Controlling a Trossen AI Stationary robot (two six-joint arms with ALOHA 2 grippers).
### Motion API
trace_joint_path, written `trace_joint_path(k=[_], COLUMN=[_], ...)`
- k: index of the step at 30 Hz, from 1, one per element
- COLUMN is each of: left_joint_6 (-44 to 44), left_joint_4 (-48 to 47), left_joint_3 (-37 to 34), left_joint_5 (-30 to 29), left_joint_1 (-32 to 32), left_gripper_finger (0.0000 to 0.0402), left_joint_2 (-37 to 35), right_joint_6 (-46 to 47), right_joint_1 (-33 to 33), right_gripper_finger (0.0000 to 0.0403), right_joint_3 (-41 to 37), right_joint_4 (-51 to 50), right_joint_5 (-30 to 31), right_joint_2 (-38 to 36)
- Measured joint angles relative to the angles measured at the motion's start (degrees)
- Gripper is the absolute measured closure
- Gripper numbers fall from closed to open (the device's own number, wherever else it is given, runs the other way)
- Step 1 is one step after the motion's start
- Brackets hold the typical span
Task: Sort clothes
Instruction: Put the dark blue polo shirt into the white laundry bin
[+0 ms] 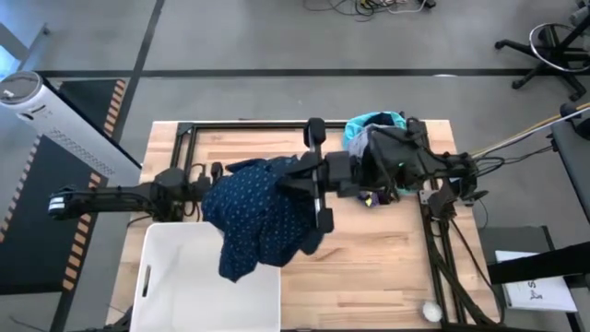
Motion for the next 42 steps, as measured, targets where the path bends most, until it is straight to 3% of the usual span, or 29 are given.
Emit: trace_joint_path(k=[6,14,19,24,35,39,42], left_joint_6=[5.28,4.46,1.01,-2.02,-10.28,-12.31,-13.05], left_joint_4=[-23.18,-52.74,-66.13,-72.15,-73.96,-74.89,-80.20], left_joint_3=[15.20,36.84,45.82,49.11,54.48,59.51,62.72], left_joint_5=[0.51,1.10,1.13,0.72,-2.60,-3.45,-7.64], left_joint_1=[-0.05,-1.68,-4.53,-8.96,-22.42,-25.27,-26.33], left_gripper_finger=[0.0398,0.0401,0.0401,0.0401,0.0401,0.0381,0.0351], left_joint_2=[2.10,7.39,12.00,16.87,28.22,31.70,34.50], right_joint_6=[-0.02,0.40,0.40,0.38,0.01,-0.30,-0.35], right_joint_1=[0.00,-0.26,-0.26,-0.26,-0.28,-0.28,-0.28], right_gripper_finger=[0.0398,0.0398,0.0398,0.0398,0.0398,0.0398,0.0398], right_joint_3=[0.02,0.01,0.01,0.01,0.01,0.01,0.01], right_joint_4=[-1.96,-1.69,-2.05,-2.66,-3.76,-3.72,-3.74], right_joint_5=[0.50,0.55,0.55,0.55,1.14,1.53,1.53], right_joint_2=[1.45,1.95,1.76,1.76,1.64,1.61,1.61])
